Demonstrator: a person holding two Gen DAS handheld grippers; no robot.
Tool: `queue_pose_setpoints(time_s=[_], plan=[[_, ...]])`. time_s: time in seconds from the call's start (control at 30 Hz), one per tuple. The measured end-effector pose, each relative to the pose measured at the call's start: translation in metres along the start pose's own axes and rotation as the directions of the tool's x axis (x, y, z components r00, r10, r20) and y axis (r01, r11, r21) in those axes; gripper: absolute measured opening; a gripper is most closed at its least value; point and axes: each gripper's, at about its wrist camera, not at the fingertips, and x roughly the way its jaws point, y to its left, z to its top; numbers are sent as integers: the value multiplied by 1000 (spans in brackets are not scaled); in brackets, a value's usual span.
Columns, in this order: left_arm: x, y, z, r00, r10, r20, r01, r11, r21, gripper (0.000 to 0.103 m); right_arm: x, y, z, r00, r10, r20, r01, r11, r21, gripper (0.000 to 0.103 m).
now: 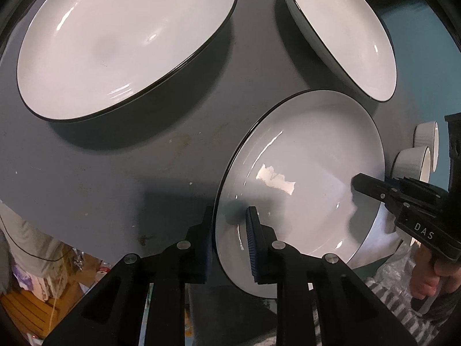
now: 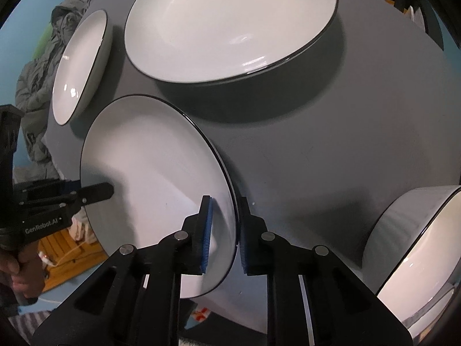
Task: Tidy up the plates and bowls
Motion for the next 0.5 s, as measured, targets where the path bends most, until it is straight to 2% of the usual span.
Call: queue_pose_setpoints(time_s=[0.17, 0.3, 0.5], plan=[[0, -2, -5, 1000, 17, 1, -17, 1000, 15, 20, 0, 1, 2, 1000, -1, -27, 0, 1000, -21, 15], [-6, -2, -2, 1000, 5, 7, -5, 1000, 9, 20, -3, 3, 9, 999, -2, -34, 1, 1000, -23, 15], [-13, -11, -3, 999, 16, 29, -18, 999, 44, 20, -16, -3, 18, 999, 13, -30, -13, 1000, 11, 15]])
